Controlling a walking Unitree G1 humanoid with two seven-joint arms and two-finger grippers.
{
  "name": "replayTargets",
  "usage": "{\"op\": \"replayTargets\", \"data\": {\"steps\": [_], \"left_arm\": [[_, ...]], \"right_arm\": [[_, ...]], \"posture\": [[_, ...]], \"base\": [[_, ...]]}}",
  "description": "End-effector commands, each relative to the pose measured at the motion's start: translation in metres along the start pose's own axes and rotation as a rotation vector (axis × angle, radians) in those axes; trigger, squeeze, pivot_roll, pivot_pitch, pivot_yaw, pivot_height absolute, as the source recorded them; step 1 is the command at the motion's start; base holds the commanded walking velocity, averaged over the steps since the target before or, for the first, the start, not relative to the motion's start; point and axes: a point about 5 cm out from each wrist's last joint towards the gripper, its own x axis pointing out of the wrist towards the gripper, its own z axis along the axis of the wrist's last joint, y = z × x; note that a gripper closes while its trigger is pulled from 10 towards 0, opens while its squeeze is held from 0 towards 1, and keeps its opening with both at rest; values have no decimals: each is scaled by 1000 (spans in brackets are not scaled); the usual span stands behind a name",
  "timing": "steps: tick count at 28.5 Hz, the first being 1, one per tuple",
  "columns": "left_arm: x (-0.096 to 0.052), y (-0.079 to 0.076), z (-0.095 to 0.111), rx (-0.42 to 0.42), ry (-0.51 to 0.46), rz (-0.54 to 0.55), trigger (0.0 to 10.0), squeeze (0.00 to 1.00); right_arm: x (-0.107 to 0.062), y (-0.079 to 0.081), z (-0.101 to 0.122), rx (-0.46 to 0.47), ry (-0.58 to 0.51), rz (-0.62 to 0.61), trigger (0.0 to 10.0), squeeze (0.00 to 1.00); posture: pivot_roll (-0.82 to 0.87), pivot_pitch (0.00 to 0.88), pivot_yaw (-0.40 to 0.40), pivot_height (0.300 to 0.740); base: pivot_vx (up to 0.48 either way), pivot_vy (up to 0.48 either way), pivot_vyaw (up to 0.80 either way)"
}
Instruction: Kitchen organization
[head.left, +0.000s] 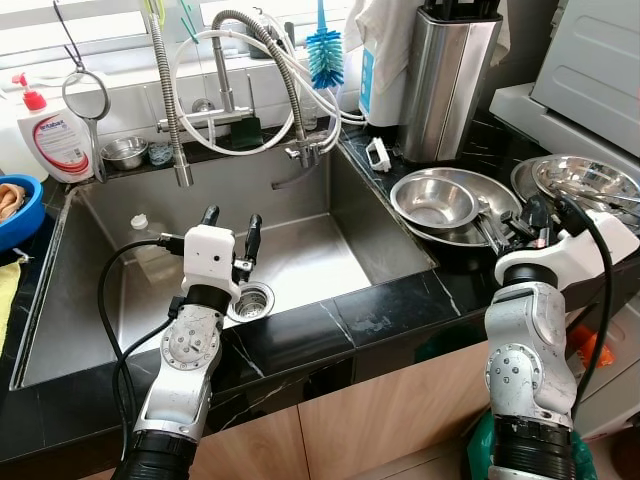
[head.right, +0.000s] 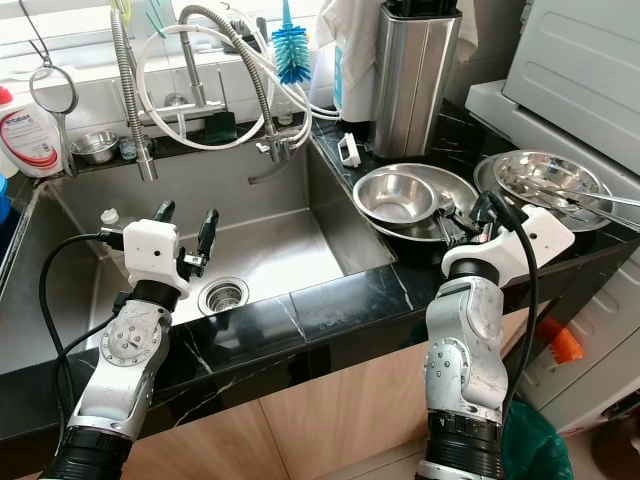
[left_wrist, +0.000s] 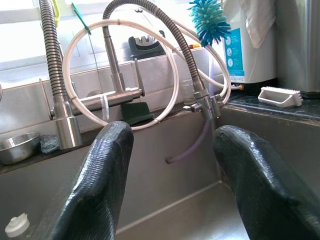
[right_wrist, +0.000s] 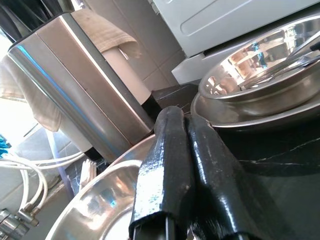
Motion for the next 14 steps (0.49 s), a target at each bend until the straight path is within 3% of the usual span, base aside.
{"op": "replayTargets", "data": {"steps": [1,2,5,8,9,10,11,12,13,14], "left_arm": [[1,2,3,7,-13,9,10000,0],[1,2,3,7,-14,9,10000,0],[1,3,3,7,-14,9,10000,0],[1,3,2,8,-13,9,10000,0],[1,3,2,7,-11,8,10000,0],[1,3,2,7,-11,8,10000,0],[0,2,1,6,-9,7,10000,0],[0,1,1,6,-8,6,10000,0],[0,1,1,5,-8,5,10000,0],[0,1,1,5,-8,5,10000,0]], "right_arm": [[0,0,5,4,-22,-1,4784,0],[0,1,5,-9,-22,4,10000,0],[-1,4,6,-27,-28,21,10000,0],[-5,16,12,-164,-66,122,10000,0],[-9,27,12,-307,-73,222,10000,0],[-9,27,12,-307,-73,222,10000,0],[-10,27,10,-309,-62,229,10000,545],[-10,27,10,-296,-56,223,10000,545],[-11,27,9,-279,-49,221,10000,1000],[-11,28,9,-276,-50,225,10000,1000]], "posture": [[-112,0,62,740],[-112,0,62,740],[-113,0,64,740],[-116,0,65,740],[-122,0,66,740],[-122,0,66,740],[-122,0,66,740],[-122,0,66,740],[-120,0,66,740],[-120,0,66,740]], "base": [[0,0,0],[0,0,0],[0,0,0],[0,0,0],[0,0,0],[0,0,0],[0,0,0],[0,0,0],[0,0,0],[0,0,0]]}}
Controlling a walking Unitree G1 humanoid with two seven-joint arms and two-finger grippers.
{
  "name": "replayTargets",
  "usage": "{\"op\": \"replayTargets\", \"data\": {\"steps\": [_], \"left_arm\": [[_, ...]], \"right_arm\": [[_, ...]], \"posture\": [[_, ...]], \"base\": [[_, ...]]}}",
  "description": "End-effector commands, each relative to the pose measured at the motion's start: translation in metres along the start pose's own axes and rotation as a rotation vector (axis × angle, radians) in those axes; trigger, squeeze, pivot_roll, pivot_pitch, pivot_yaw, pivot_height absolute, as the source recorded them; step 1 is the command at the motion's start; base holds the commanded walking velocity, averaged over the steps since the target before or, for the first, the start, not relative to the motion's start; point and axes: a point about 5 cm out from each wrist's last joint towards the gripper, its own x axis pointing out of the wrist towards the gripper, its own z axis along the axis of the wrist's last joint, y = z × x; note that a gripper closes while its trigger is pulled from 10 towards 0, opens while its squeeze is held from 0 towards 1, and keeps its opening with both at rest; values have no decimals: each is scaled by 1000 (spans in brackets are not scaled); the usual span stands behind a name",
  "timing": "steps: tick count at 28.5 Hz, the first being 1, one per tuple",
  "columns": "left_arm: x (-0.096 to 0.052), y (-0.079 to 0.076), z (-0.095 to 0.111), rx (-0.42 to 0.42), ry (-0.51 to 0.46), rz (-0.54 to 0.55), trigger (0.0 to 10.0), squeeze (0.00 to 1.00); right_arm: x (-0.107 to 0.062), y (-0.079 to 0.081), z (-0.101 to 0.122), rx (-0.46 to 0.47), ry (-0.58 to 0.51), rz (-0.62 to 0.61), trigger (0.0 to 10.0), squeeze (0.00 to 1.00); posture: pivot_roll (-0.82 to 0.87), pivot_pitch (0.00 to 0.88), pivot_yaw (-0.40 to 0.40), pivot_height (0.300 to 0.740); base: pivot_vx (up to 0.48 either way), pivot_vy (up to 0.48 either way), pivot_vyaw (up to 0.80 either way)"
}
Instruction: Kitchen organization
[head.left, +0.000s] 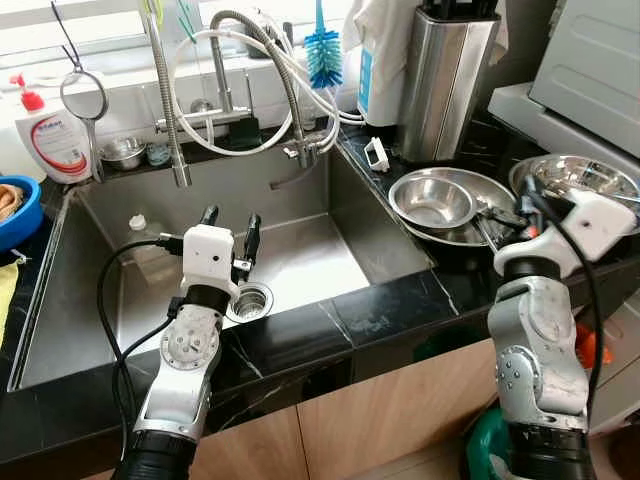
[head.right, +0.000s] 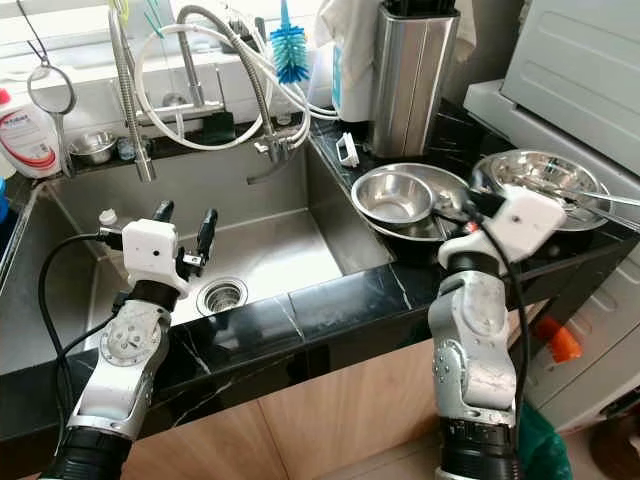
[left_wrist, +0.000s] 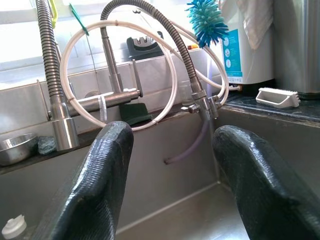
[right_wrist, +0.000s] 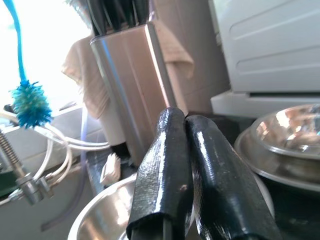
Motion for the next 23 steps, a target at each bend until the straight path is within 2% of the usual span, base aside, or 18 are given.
{"op": "replayTargets", "data": {"steps": [1,2,5,7,12,13,15,16,22,23], "left_arm": [[0,1,1,6,-7,3,10000,0],[0,1,1,6,-7,3,10000,0],[-1,2,0,6,-4,7,10000,0],[-1,3,0,6,-3,8,10000,0],[-3,1,-3,2,8,5,10000,0],[-4,1,-3,2,8,4,10000,0],[-4,1,-3,0,8,3,10000,0],[-4,0,-3,-2,8,1,10000,0],[-3,-3,-4,-6,9,-11,10000,0],[-4,-3,-4,-6,8,-13,10000,0]], "right_arm": [[-2,3,0,-13,6,20,10000,1000],[-3,4,0,-22,6,26,10000,1000],[-16,10,-3,-146,-8,99,10000,1000],[-18,10,-3,-150,-8,102,10000,1000],[-34,-2,-2,-263,-19,110,10000,1000],[-37,-4,-1,-265,-21,101,10000,427],[-41,-8,-1,-266,-16,93,10000,427],[-44,-10,-1,-280,-9,96,10000,0],[-61,-17,-7,-329,42,121,10000,0],[-70,-19,-13,-346,77,138,10000,0]], "posture": [[-120,0,66,740],[-120,0,66,740],[-114,0,61,740],[-115,0,61,740],[-115,0,61,740],[-124,0,61,740],[-127,0,60,740],[-130,0,61,740],[-133,0,61,740],[-133,0,61,740]], "base": [[0,0,0],[0,0,0],[0,0,0],[0,0,0],[0,0,0],[0,0,0],[0,0,0],[0,0,0],[0,0,0],[0,0,0]]}}
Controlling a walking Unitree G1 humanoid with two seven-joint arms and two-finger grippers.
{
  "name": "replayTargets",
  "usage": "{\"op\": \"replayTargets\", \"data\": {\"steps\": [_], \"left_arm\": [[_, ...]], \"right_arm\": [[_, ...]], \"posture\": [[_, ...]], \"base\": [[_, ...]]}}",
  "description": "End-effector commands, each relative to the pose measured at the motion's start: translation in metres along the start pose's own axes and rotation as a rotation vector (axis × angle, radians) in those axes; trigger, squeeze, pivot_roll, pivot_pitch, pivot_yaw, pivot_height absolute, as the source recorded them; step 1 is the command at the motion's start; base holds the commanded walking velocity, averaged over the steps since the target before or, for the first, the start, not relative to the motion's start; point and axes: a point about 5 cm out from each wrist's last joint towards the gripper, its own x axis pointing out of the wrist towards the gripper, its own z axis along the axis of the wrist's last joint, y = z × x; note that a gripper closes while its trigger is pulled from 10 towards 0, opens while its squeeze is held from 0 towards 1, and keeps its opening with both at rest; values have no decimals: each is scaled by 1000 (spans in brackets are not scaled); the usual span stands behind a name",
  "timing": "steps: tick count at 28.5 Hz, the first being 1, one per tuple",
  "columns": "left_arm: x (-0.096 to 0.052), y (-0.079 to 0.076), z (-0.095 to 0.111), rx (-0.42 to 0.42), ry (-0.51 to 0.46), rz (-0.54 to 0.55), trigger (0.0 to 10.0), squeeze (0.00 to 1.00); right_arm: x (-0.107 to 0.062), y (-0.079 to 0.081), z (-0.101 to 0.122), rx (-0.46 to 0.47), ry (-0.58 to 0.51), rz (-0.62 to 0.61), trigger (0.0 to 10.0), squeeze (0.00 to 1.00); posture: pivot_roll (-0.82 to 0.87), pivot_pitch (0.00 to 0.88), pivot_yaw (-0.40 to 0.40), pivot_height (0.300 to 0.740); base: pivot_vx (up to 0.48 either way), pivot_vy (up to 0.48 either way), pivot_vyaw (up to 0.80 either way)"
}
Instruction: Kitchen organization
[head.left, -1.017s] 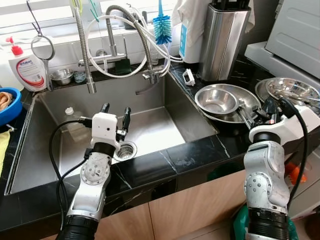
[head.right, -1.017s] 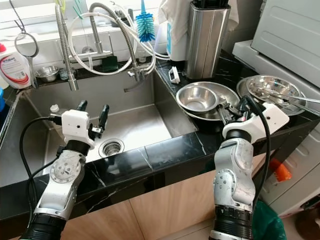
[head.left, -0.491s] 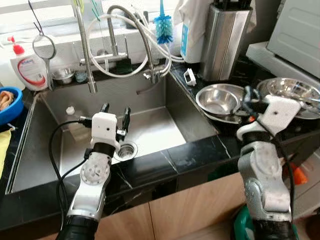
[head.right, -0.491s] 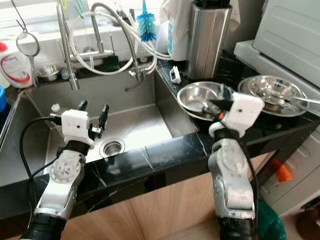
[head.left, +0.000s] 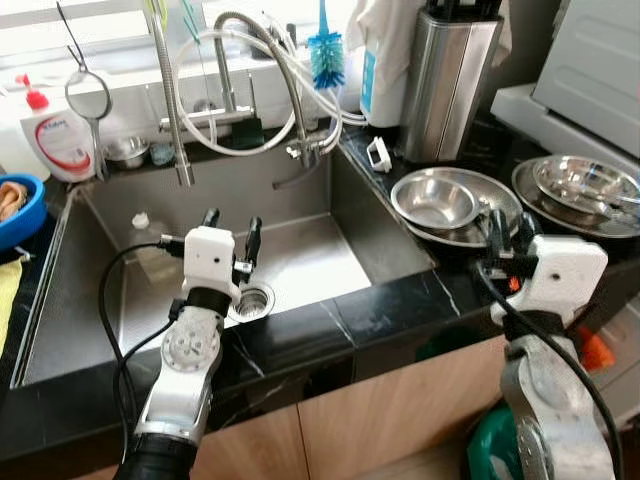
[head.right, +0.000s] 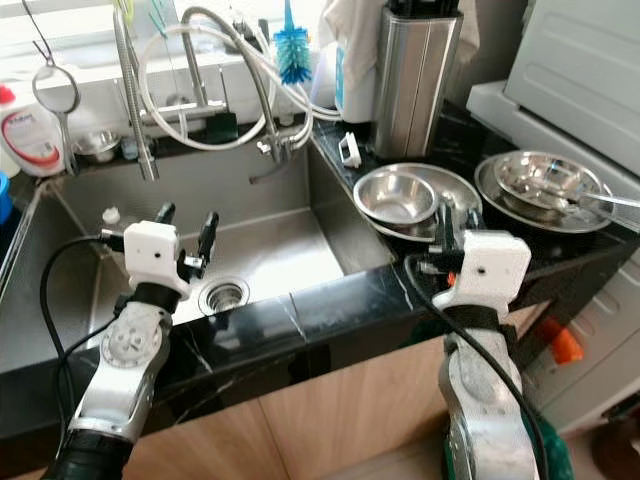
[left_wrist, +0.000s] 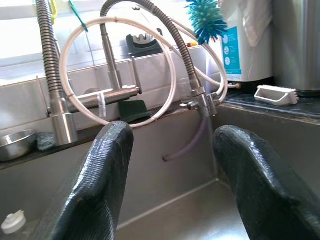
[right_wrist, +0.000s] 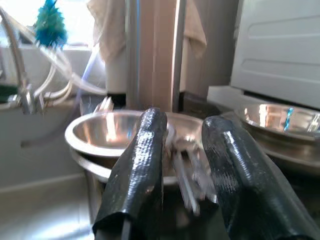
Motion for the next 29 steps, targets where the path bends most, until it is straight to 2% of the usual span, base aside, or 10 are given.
{"op": "replayTargets", "data": {"steps": [1,10,13,16,17,18,22,23,24,29], "left_arm": [[-2,0,-2,2,1,-6,10000,0],[-3,-2,-2,-1,1,-14,10000,0],[-2,-2,-2,0,-1,-15,10000,0],[-2,-1,-2,2,-1,-14,10000,0],[-3,-1,-2,2,0,-15,10000,0],[-3,-1,-2,3,0,-15,10000,0],[-2,-1,-2,2,-2,-16,10000,0],[-2,-2,-2,2,-2,-17,10000,0],[-2,-2,-2,3,-2,-17,10000,0],[-2,-1,-2,6,2,-15,10000,0]], "right_arm": [[-8,4,0,-15,7,35,10000,0],[-7,4,-5,2,30,40,10000,0],[-6,5,-6,1,27,47,7529,0],[-2,7,-3,-3,17,48,10000,624],[-1,9,-2,9,17,62,10000,624],[-1,9,-2,0,19,59,10000,0],[1,8,-2,-17,19,46,10000,0],[2,8,-2,1,20,46,10000,235],[2,8,-2,18,17,48,10000,929],[5,5,-7,-34,82,30,10000,1000]], "posture": [[-133,0,61,740],[-135,0,60,740],[-135,0,60,740],[-135,0,60,740],[-129,0,61,740],[-129,0,61,740],[-130,0,59,740],[-131,0,60,740],[-131,0,58,740],[-130,0,55,740]], "base": [[0,0,0],[0,0,0],[0,0,0],[0,0,0],[0,0,0],[0,0,0],[0,0,0],[0,0,0],[0,0,0],[0,0,0]]}}
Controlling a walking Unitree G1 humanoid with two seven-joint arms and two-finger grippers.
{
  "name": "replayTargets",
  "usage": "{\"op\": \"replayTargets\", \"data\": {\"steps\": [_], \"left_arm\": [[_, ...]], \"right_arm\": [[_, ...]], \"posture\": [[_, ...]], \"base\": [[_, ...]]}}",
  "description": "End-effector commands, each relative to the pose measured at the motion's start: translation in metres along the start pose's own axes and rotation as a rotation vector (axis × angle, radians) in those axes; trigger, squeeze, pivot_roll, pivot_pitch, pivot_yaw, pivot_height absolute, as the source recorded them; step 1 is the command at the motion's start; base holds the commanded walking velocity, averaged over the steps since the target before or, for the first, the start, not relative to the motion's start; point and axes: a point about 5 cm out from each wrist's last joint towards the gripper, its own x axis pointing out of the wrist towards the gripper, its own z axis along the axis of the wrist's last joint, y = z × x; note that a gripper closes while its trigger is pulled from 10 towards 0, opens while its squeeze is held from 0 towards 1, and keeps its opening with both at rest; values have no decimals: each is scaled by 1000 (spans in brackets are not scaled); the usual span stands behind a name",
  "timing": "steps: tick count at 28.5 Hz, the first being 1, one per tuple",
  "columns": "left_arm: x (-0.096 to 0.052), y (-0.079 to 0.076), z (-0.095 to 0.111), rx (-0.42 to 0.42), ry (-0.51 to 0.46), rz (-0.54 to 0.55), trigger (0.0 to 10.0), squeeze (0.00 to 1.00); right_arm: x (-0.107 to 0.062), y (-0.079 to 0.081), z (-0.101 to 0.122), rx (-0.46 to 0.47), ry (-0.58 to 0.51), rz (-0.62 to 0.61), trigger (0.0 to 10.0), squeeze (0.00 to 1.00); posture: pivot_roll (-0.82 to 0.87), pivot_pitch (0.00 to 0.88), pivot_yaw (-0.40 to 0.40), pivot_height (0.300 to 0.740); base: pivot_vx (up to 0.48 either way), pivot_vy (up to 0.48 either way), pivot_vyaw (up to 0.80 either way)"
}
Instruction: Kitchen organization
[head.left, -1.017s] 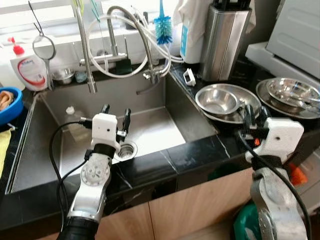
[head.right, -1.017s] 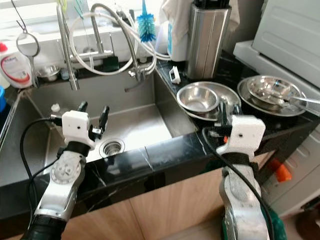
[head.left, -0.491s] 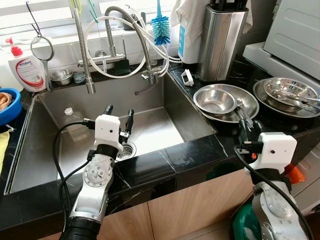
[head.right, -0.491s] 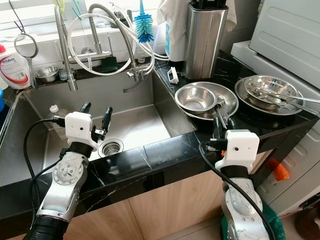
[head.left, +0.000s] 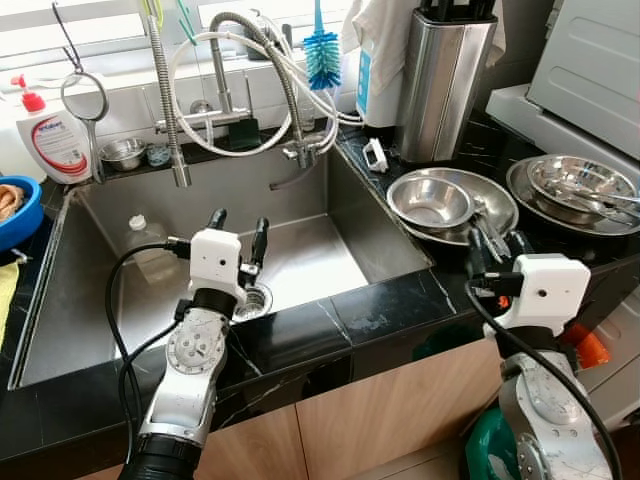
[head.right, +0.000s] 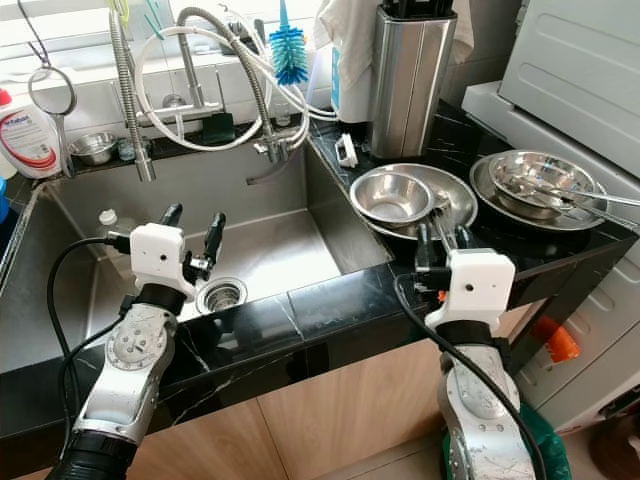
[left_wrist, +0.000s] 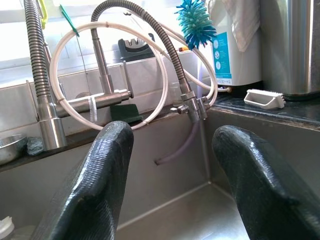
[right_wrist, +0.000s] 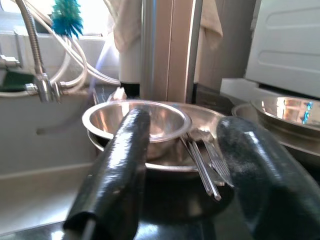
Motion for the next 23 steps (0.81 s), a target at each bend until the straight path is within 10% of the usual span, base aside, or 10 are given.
{"op": "replayTargets", "data": {"steps": [1,4,5,23], "left_arm": [[-2,3,-2,12,13,0,10000,0],[-2,2,-3,9,18,-2,10000,0],[-2,2,-3,8,19,-3,10000,0],[-2,2,-5,5,26,-4,10000,0]], "right_arm": [[2,-3,-4,-32,43,-18,10000,1000],[2,2,-5,-248,59,100,10000,973],[2,1,-6,-289,66,111,10000,0],[5,-18,-13,-430,179,-30,10000,0]], "posture": [[-130,0,55,740],[-134,0,56,740],[-134,0,56,740],[-137,0,56,740]], "base": [[0,0,0],[0,0,0],[0,0,0],[0,0,0]]}}
